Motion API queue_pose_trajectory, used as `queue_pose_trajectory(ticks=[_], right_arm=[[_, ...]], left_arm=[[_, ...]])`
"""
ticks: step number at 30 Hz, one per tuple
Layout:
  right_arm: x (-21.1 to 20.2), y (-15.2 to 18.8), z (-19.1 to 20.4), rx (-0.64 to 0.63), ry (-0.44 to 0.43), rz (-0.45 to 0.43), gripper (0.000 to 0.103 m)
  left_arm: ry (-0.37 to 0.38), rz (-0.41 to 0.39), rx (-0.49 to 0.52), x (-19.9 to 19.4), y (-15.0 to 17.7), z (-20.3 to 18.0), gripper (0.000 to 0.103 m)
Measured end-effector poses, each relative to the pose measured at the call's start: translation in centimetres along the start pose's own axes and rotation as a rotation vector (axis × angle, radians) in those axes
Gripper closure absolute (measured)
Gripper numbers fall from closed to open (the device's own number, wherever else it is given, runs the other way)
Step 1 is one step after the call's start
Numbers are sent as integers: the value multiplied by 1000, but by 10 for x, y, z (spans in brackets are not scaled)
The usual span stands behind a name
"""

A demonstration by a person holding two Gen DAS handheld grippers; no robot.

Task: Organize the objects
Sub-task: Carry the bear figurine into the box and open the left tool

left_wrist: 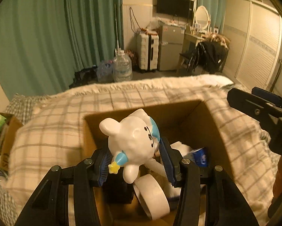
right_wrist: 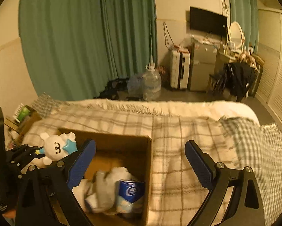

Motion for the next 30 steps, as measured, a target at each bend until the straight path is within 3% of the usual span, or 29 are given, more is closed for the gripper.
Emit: queue_pose_trajectory(ticks=[6, 8, 9, 10, 15, 20, 22, 27, 30], right_arm=[[32, 38, -13, 15, -15, 63, 8], [34, 43, -15, 10, -20, 75, 8], [32, 44, -16, 7, -14, 73, 8], [31, 44, -17, 6, -11, 70, 8], [3, 32, -17, 12, 0, 33, 8], [-55, 3, -15, -3, 8, -29, 8], [-82, -11, -12, -15, 20, -60, 8], [-151, -46, -1, -38, 23, -137, 8], [-192, -60, 7, -64, 30, -183, 3]], left_arm=[[1, 31, 25, 27, 20, -5, 52], [-22, 20, 75, 29, 22, -9, 40], [-44, 19, 88, 28, 22, -11, 21], [-60, 11, 88, 25, 23, -11, 14], [-44, -22, 67, 3, 11, -15, 14], [-66, -94, 55, -49, -18, -17, 12], [-80, -134, 47, -73, -32, -18, 2], [-86, -219, 11, -151, -64, -19, 0], [-95, -274, 22, -193, -74, -20, 0]])
Point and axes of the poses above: each gripper's, at about its wrist camera, not at the fingertips, and x roughly the way its jaws point, z to its left, y to its underside, the point moved 4 cm from there along x, roughly the way its jaws point, and after that the axes turned 14 degrees about -z, right-handed, at the moved point
